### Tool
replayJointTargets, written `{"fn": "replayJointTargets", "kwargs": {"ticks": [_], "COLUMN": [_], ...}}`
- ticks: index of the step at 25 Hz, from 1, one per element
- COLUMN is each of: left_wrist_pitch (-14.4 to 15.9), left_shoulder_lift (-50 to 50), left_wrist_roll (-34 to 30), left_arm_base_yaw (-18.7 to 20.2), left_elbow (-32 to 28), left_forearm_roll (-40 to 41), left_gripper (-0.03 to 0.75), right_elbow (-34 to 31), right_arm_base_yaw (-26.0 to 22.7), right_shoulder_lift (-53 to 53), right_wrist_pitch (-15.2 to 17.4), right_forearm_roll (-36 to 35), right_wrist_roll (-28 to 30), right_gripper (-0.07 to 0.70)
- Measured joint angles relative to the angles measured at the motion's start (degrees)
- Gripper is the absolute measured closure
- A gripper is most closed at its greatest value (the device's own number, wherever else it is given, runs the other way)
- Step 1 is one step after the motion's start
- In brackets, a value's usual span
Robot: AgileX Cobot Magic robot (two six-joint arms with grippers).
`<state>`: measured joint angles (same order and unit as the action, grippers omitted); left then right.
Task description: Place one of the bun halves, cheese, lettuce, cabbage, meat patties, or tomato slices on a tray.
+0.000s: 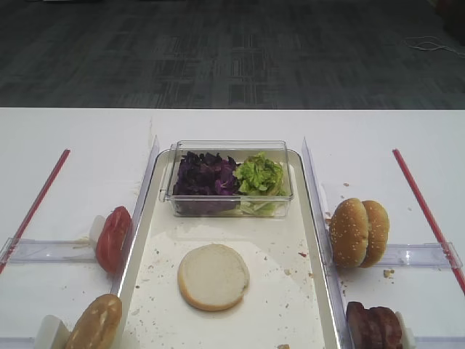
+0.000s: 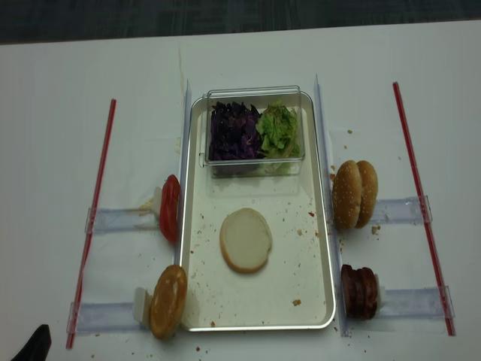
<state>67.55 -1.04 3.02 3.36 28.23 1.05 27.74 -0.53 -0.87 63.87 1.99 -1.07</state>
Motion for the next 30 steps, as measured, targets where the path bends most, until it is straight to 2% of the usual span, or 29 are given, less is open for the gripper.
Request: {"fn": "replayJointTargets", "kwargs": {"ticks": [30], "left_wrist_pitch": [0.00], "left_shoulder_lift": [0.00], "left_wrist_roll": [0.00], "left_arm_base_yaw": [0.00], "left_elbow": [0.00], "left_forearm_roll": [0.00], "left_gripper": [0.048], "right_elbow": [0.00], "right_arm_base_yaw": [0.00], "right_shoulder_lift": [0.00], "right_wrist_pitch": [0.00], "right_forearm_roll": [0.00], "right_wrist_roll": [0.00], "right_gripper": [0.042]}}
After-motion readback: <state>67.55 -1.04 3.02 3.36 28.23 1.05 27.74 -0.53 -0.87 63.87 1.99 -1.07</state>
